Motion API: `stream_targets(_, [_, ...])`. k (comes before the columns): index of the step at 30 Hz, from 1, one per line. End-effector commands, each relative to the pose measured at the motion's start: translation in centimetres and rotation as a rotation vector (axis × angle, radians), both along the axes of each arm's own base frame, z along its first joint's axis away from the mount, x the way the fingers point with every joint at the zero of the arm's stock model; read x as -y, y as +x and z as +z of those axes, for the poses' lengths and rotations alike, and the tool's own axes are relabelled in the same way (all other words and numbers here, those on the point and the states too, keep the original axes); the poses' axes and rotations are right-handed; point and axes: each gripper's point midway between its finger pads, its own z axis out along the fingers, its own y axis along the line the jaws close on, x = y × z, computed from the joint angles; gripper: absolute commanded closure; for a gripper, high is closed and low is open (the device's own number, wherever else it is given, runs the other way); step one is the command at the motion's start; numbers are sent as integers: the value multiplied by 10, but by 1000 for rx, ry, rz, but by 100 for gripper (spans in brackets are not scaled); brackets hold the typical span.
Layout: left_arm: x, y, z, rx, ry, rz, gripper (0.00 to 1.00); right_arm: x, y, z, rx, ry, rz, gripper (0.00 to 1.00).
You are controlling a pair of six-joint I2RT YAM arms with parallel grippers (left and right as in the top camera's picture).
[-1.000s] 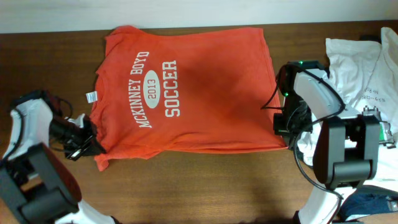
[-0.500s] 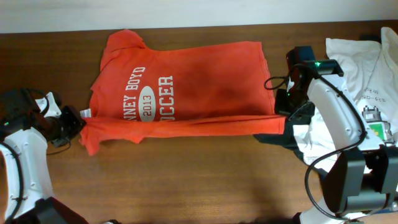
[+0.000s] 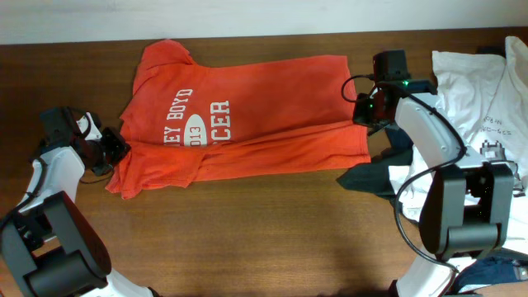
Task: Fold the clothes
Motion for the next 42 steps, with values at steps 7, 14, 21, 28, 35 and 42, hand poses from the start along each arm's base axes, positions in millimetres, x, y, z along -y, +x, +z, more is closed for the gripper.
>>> stream_targets(7, [3,9,74,147,104,-121,7,-4,-27,-30,-160,41,8,37])
stream_targets(14, [114,-18,53,-30,258,-484,17,-3,-74,-68,-308,37,28,72])
stream_targets(21, [150,-56,-24,-355,408,-670,29,-3,-81,-76,-323,36,27,71])
stream_targets(28, [136,-49,-35,-424,496,-663,99,-3,-83,-76,-329,36,27,72])
stream_targets(35, [132,79,52,-2,682,-482,28,-3,-83,-76,-331,36,27,72])
stream_targets(42, [65,-42,16,-565,500,-267,1,-3,-88,-76,-351,32,48,71])
